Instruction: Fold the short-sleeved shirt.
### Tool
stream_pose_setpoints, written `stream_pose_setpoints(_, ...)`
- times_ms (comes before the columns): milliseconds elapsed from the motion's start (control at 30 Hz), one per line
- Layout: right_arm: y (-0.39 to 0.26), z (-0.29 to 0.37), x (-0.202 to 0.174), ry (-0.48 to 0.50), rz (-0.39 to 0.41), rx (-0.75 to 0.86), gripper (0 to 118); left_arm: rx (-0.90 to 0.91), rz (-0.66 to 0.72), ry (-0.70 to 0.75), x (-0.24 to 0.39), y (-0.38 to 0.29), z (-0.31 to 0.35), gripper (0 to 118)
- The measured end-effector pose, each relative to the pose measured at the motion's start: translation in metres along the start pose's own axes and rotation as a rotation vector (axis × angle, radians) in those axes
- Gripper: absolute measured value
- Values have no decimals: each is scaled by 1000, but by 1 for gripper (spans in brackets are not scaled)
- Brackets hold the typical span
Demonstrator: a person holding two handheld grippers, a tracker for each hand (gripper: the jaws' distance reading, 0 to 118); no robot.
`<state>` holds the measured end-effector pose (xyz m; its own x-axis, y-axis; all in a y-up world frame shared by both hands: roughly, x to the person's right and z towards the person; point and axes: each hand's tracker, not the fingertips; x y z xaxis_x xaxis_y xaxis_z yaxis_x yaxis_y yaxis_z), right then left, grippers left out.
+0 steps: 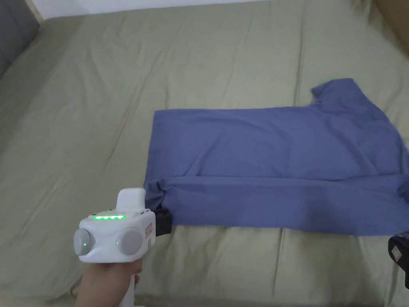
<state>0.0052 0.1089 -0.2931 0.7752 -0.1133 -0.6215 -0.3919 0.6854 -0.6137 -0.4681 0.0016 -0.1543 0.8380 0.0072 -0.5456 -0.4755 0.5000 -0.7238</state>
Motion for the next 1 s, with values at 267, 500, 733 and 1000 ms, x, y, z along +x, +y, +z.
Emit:
stream_pose_setpoints(267, -1, -8, 22, -50, -19, -34, 0, 106, -175, -16, 38, 1, 25, 4)
stream_pose_setpoints(500, 4, -29, 85, -168, -130, -81, 81, 162, -31, -10, 2, 10, 52, 4)
stream_pose_setpoints(733, 18, -100, 129, -242, -200, -157, 108, 151, -43, -34, 6, 19, 64, 4)
stream_pose_setpoints(1000, 14, -124, 127, -95, -223, -223, 0, 130, -81, -44, 1, 26, 70, 4)
